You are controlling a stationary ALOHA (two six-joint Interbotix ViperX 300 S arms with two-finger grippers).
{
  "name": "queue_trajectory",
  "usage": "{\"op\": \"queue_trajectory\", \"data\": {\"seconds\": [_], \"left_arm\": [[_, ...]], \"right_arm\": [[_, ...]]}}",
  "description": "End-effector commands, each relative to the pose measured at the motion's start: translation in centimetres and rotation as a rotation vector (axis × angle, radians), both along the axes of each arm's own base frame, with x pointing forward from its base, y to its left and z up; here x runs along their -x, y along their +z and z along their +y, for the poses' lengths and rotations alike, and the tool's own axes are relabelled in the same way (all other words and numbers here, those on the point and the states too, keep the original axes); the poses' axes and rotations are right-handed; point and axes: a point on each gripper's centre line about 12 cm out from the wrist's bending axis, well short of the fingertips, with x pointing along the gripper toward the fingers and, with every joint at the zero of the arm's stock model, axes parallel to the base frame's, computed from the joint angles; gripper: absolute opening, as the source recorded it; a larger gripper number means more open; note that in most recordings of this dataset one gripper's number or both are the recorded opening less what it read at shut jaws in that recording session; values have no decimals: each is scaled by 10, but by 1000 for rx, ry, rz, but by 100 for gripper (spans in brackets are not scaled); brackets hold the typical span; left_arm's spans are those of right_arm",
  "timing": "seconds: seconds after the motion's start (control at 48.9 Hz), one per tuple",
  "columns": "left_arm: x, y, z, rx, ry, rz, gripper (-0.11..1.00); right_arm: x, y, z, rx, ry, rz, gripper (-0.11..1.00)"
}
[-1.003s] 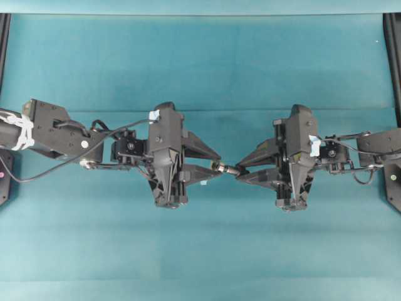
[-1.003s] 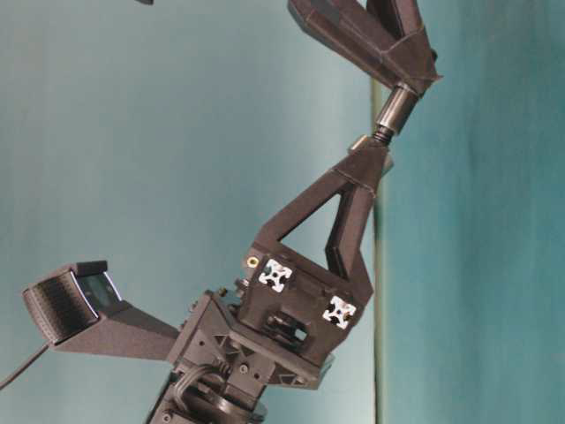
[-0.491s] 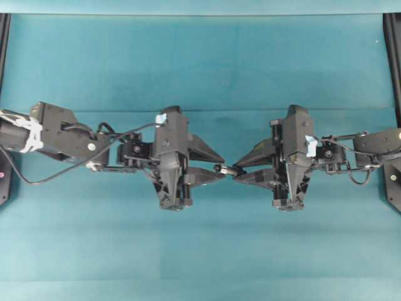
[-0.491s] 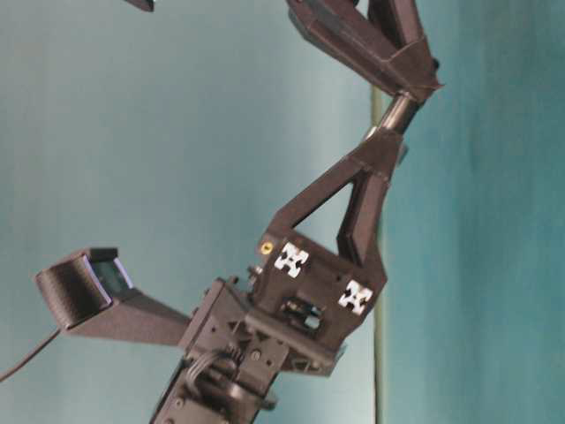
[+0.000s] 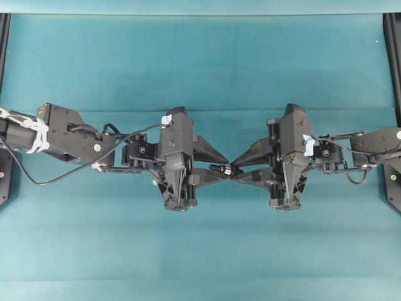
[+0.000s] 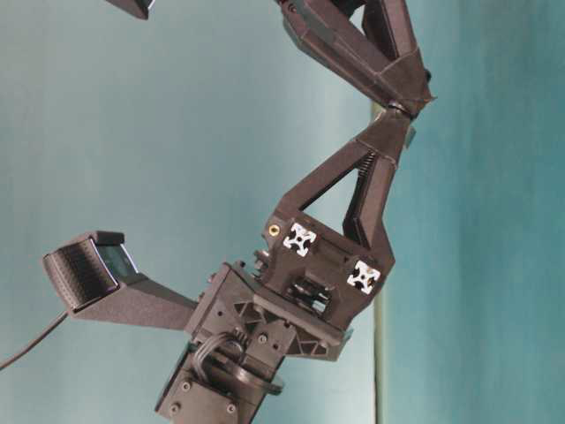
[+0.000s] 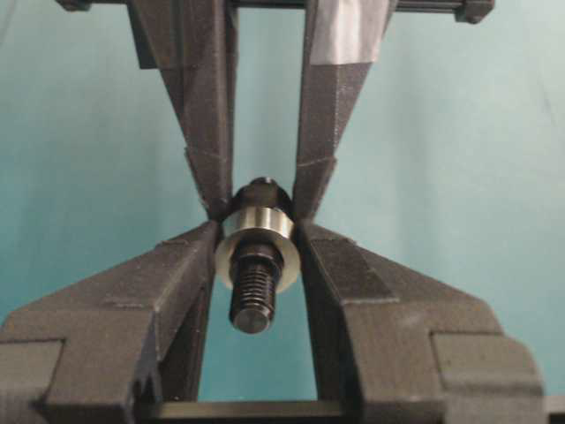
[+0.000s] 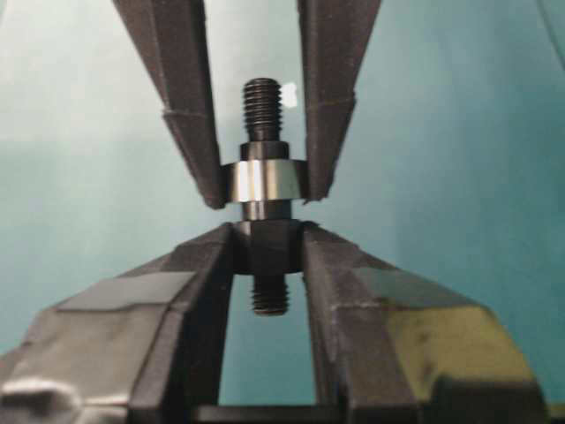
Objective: Insert the washer onto the shaft with both hands.
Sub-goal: 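Push the washer with the left gripper down the shaft onto the collar, then open the left gripper and withdraw it from the washer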
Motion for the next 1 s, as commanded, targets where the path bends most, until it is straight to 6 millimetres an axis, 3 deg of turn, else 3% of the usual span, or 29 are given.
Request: {"op": "queue_trajectory", "data": {"seconds": [0.0, 0.819, 0.86, 0.982], "left_arm": [[-5, 6, -1, -5, -5, -22, 35], [-10, 8, -2, 2, -3, -23, 35], [-10, 10, -2, 2, -5, -28, 43], [-10, 11, -2, -1, -6, -31, 81]], "right_arm": [[-6, 10, -1, -7, -4, -43, 0], [-6, 8, -1, -8, -7, -37, 0], [-5, 8, -1, -8, -7, -34, 0], [-5, 8, -1, -7, -6, -34, 0]]}}
